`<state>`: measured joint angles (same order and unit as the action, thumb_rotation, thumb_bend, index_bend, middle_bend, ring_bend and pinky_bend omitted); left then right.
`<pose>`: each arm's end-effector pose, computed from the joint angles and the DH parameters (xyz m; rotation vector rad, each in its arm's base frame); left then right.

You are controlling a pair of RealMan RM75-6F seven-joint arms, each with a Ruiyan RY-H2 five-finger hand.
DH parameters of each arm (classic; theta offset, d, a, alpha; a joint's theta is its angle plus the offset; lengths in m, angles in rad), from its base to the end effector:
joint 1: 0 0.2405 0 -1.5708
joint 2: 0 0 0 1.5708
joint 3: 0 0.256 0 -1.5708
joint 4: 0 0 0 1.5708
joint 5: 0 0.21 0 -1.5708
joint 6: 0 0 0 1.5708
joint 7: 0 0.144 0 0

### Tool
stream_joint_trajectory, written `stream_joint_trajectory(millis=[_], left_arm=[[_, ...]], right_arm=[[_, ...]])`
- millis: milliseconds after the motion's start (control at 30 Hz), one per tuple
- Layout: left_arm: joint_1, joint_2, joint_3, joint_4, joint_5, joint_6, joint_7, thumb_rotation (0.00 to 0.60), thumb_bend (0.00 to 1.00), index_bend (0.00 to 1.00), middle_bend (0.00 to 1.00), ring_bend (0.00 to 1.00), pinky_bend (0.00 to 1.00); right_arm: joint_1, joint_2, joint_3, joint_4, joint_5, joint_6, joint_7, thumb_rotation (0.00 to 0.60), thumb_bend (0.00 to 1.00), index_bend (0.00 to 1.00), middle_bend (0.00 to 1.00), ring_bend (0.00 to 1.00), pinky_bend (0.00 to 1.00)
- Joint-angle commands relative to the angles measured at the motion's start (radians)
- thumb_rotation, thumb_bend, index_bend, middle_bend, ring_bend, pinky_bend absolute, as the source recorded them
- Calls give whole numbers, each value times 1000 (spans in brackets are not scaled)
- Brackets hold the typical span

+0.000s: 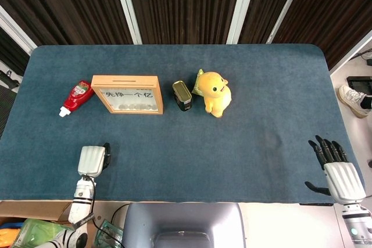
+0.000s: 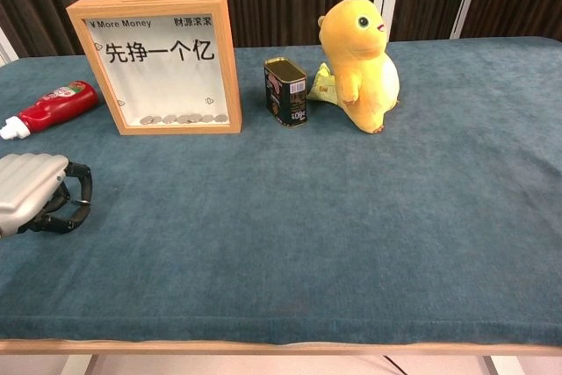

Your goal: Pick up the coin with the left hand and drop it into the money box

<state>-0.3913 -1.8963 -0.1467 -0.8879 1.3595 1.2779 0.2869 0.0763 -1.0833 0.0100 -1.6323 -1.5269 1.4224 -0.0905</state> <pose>-0.2763 0.2862 -0.0465 -1.5220 -0.7547 -0.7750 -0.3148 -0.1691 0.1536 1.4948 -0.8888 0.7700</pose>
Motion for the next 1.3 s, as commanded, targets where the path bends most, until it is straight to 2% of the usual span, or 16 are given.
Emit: stream_joint_trajectory(millis=[33,167,333,433,600,667,767,867,933,1000,1067,1167,1300], left_arm=[[1,5,3,-7,3,2,-1,600,399,616,1000,1000,1000],[2,23,9,-40,7,1,6,600,471,626,1000,1000,1000],[6,64,10,-124,11,2,-28,600,636,686,1000,1000,1000],[6,116,6,-211,15,-13,-109,600,659,702,1000,1000,1000],[-10,272,-31,-439,9,-68,-297,600,669,709,1000,1000,1000],[-23,344,-63,-534,-19,-104,-330,600,663,710,1000,1000,1000],[-30,371,-75,-568,-31,-119,-334,600,666,710,1000,1000,1000],[-50,427,-124,-639,-54,-131,-334,600,670,710,1000,1000,1000],[-74,475,-174,-696,-88,-137,-299,600,673,710,1000,1000,1000],[-136,512,-269,-724,-150,-159,-241,600,678,710,1000,1000,1000],[-182,531,-318,-732,-229,-197,-194,600,682,709,1000,1000,1000],[-240,550,-374,-726,-326,-241,-159,600,683,709,1000,1000,1000],[-312,569,-411,-703,-419,-295,-123,600,677,709,1000,1000,1000]], right_arm=[[0,0,0,0,0,0,0,600,166,0,0,0,0],[0,-1,0,0,0,0,0,600,166,0,0,0,0],[1,-1,-1,1,-1,-1,-1,600,166,0,0,0,0],[1,-1,0,1,-1,0,0,600,166,0,0,0,0],[1,-1,-2,0,-2,-2,-1,600,166,0,0,0,0],[1,-2,-2,0,0,-3,-5,600,165,0,0,0,0],[2,-2,-1,0,1,-4,-6,600,165,0,0,0,0],[2,-3,-1,0,2,-5,-8,600,166,0,0,0,0],[1,-3,-1,-1,3,-4,-8,600,166,0,0,0,0],[2,-1,3,1,11,-5,-3,600,166,0,0,0,0],[4,0,5,2,18,-11,2,600,166,0,0,0,0],[6,4,10,4,30,-18,13,600,166,0,0,0,0],[7,8,19,8,47,-21,26,600,165,0,0,0,0]])
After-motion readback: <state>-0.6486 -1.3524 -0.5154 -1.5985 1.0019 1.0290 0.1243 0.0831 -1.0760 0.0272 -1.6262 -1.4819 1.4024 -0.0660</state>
